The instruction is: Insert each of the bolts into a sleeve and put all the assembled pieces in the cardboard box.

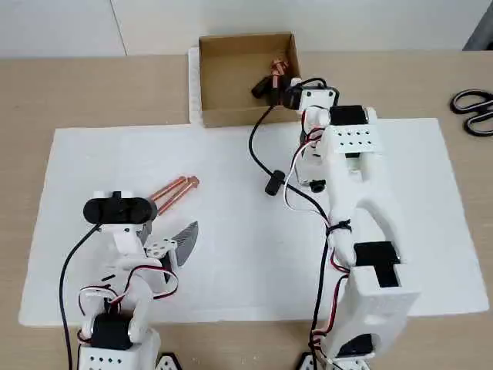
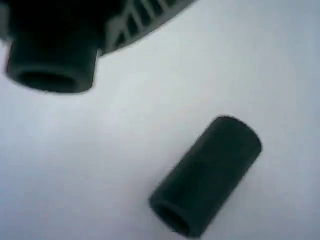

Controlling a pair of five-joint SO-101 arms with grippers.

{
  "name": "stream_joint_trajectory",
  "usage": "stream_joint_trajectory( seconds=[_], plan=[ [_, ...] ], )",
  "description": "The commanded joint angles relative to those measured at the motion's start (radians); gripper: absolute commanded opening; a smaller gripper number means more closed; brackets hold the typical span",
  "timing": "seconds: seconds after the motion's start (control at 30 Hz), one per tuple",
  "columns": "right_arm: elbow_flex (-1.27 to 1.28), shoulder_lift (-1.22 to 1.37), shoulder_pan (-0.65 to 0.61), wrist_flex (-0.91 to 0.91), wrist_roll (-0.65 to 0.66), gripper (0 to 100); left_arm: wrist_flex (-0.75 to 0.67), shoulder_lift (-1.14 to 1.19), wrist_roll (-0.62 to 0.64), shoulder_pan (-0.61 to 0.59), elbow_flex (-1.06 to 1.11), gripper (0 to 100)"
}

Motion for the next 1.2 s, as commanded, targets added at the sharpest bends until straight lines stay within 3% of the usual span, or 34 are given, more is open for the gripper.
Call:
stream_joint_trajectory(
  seconds=[0.0, 0.13, 0.3, 0.6, 1.17],
  plan=[
    [0.005, -0.004, -0.010, -0.028, 0.003, 0.8, -0.023, -0.008, -0.002, 0.005, -0.004, 30],
    [0.043, -0.004, -0.010, -0.054, 0.003, 2.2, -0.023, -0.008, -0.002, 0.005, -0.004, 30],
    [0.137, -0.004, -0.010, -0.114, 0.003, 13.5, -0.023, -0.008, -0.002, 0.005, -0.004, 30],
    [0.241, -0.004, -0.010, -0.199, 0.003, 10.7, -0.023, -0.008, -0.002, 0.005, -0.004, 30],
    [0.252, -0.013, -0.015, -0.101, -0.021, 10.8, -0.023, -0.008, -0.002, 0.005, -0.004, 30]
  ],
)
